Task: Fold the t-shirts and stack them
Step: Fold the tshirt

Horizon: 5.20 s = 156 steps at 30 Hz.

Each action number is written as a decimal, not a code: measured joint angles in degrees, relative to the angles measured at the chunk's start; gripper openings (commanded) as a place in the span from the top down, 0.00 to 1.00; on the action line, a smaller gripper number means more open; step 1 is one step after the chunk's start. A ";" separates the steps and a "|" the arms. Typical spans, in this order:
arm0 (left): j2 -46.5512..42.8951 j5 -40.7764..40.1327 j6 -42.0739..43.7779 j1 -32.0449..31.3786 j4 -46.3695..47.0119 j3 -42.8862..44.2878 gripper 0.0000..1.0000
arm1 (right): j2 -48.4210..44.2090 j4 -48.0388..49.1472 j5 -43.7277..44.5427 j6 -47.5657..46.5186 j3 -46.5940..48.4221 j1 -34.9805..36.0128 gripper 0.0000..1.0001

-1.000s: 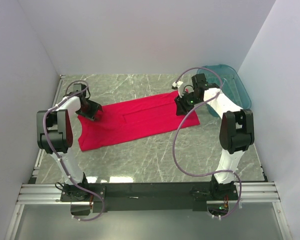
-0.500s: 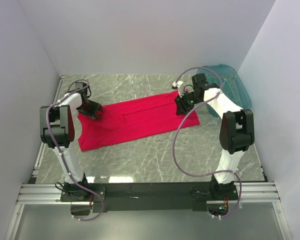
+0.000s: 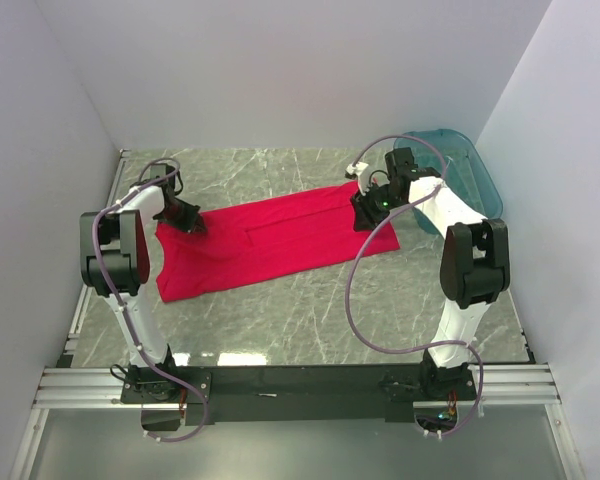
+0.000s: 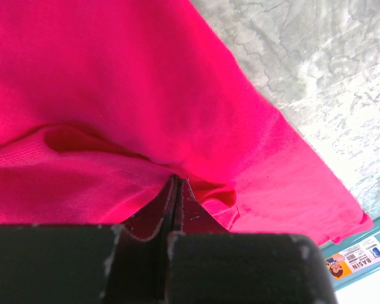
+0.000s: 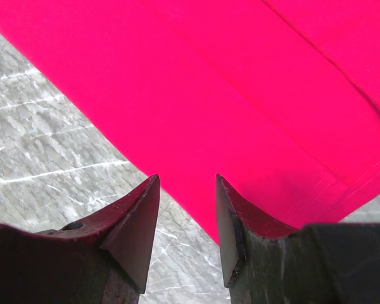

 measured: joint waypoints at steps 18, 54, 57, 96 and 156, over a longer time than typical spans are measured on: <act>-1.92 4.50 3.32 -0.04 1.75 2.69 0.88 | 0.00 0.26 0.00 0.00 -0.02 -0.26 0.52; -40.94 1.92 11.65 4.46 20.59 -32.24 0.48 | 0.00 -0.59 -1.95 -0.31 -0.04 -0.52 0.52; -44.35 -1.57 8.85 7.72 18.73 -36.41 0.35 | 0.00 -0.96 -2.67 -0.57 -0.04 -0.50 0.52; -26.86 -5.97 6.51 23.45 6.82 -30.82 0.71 | -2.14 -1.92 -4.85 -3.10 -0.85 4.39 0.52; 16.98 -3.52 1.44 0.79 -5.16 25.33 0.68 | -0.63 -3.13 -2.93 2.54 6.16 12.92 0.49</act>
